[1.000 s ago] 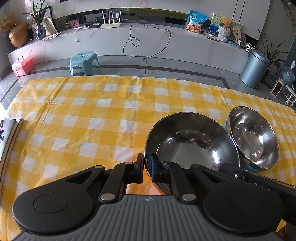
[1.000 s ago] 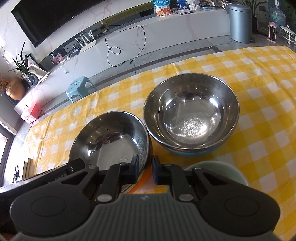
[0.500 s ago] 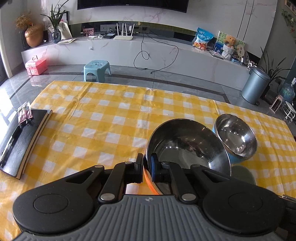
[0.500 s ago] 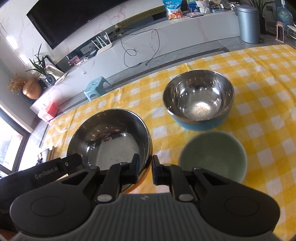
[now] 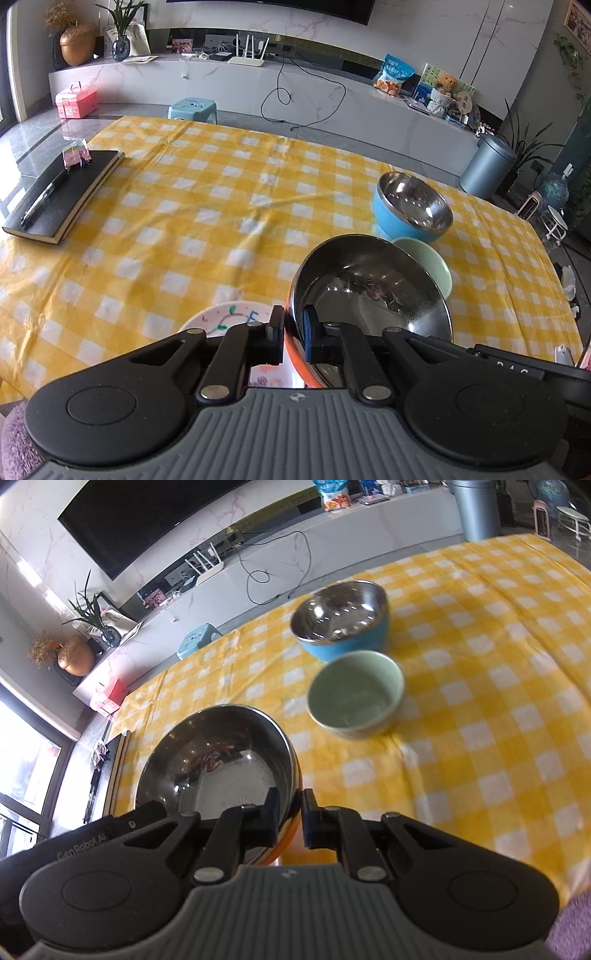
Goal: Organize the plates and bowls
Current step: 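Lift the orange bowl with both grippers toward the blue bowl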
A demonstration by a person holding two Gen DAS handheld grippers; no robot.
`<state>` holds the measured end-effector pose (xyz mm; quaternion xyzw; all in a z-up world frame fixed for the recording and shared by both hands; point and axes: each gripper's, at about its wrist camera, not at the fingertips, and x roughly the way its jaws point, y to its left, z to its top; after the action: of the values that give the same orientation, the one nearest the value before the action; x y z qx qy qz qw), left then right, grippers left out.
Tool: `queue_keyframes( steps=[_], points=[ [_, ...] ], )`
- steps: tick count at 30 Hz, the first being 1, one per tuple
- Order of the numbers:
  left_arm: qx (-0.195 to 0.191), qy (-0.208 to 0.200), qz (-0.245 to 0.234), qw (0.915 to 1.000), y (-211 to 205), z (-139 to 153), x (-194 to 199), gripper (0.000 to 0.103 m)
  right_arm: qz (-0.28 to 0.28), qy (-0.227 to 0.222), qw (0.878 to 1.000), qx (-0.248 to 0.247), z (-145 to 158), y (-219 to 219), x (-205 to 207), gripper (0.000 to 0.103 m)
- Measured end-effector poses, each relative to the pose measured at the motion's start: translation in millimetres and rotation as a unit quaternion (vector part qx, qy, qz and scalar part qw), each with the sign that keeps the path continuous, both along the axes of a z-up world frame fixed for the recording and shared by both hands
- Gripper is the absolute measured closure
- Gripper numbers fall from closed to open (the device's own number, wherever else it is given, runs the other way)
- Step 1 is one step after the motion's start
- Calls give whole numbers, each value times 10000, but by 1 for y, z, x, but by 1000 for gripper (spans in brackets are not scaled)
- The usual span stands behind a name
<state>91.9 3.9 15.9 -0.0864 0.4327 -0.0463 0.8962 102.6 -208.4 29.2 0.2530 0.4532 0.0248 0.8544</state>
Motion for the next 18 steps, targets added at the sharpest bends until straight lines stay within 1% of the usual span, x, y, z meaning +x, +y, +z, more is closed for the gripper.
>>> queue_keyframes(
  steps=[6, 12, 18],
  points=[
    [-125, 189, -140, 9996, -12, -14, -23, 92, -162, 95, 9998, -91, -6, -17, -32, 94],
    [-460, 419, -163, 9979, -20, -37, -30, 91, -372, 265, 9988, -195, -23, -33, -52, 95],
    [-499, 372, -241, 9978, -28, -52, -34, 91, -578, 324, 9975, -249, -37, -43, -56, 96]
  ],
)
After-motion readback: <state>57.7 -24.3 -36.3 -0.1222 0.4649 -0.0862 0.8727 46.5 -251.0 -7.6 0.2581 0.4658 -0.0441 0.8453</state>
